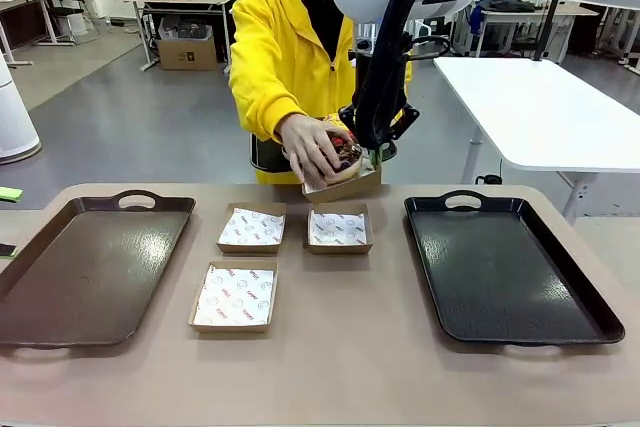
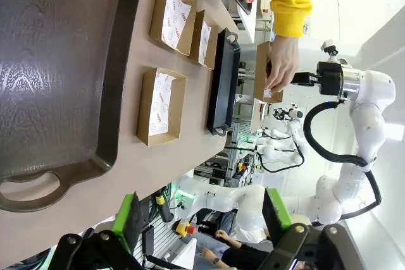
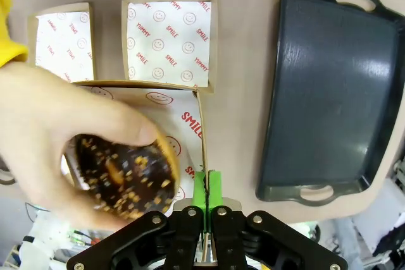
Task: Individually package the donuts and arrange them on the tray.
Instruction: Place the picked Paper togo box on the Handle tray while simultaneously picking up another Paper togo box from the table with the other hand.
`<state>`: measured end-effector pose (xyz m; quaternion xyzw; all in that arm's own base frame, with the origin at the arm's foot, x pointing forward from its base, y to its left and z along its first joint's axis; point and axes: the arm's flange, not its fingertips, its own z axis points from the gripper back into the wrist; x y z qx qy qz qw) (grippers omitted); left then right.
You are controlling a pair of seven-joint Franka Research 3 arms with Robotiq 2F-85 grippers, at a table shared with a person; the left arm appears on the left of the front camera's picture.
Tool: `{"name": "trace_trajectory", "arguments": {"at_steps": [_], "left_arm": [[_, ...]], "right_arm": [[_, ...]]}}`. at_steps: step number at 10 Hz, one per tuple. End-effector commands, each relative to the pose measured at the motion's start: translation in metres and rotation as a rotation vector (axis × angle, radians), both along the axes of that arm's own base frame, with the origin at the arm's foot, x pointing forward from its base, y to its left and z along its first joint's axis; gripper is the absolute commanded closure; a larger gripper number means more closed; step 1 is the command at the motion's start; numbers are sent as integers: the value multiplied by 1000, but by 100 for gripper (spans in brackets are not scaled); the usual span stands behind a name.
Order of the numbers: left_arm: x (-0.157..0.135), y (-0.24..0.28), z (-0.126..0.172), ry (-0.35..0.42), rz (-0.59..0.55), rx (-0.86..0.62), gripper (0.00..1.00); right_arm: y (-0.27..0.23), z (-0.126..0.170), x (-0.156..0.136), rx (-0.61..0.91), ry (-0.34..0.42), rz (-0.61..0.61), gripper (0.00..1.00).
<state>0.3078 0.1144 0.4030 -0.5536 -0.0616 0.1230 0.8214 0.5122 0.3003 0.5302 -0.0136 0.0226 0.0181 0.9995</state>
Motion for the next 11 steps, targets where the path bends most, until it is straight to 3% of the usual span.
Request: {"name": "trace_trajectory", "arguments": {"at_steps": [1,9,11], "left_arm": [[0,0,2,-6,7,-17,0],[0,0,0,0,0,0,0],[0,-18,30,-31,-55,180,0]], "right_arm": [[-5,-3,-8,3,5,-5,100],[0,0,0,0,0,0,99],[-37,12,-25,48,-36,2,99]]}}
